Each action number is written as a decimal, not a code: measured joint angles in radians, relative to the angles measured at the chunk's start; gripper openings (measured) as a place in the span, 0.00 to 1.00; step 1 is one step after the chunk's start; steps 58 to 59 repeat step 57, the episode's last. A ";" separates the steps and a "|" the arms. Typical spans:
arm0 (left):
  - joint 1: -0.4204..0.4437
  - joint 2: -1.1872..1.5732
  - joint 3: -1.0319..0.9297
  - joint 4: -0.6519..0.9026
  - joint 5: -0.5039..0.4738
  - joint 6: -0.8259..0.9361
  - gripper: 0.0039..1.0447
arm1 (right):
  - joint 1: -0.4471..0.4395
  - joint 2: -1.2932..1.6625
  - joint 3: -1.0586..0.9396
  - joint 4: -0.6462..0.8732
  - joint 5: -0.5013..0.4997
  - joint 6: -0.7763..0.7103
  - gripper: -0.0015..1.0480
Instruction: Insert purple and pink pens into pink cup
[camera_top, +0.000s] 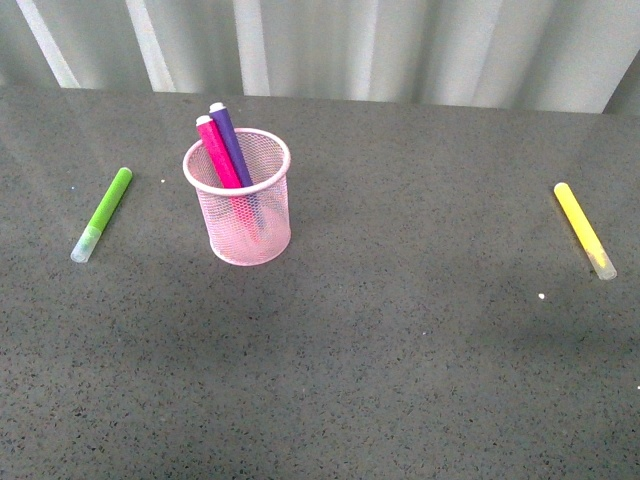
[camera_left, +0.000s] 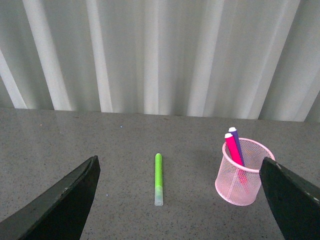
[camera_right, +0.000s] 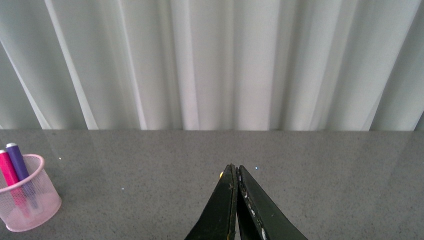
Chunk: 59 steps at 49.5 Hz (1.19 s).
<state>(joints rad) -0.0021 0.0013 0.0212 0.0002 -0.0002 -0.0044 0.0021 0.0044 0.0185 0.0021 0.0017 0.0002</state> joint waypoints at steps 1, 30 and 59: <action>0.000 0.000 0.000 0.000 0.000 0.000 0.94 | 0.000 0.000 0.000 0.000 0.000 0.000 0.07; 0.000 0.000 0.000 0.000 0.000 0.000 0.94 | 0.000 0.000 0.000 0.000 0.000 0.002 0.93; 0.000 0.000 0.000 0.000 0.000 0.000 0.94 | 0.000 0.000 0.000 0.000 0.000 0.002 0.93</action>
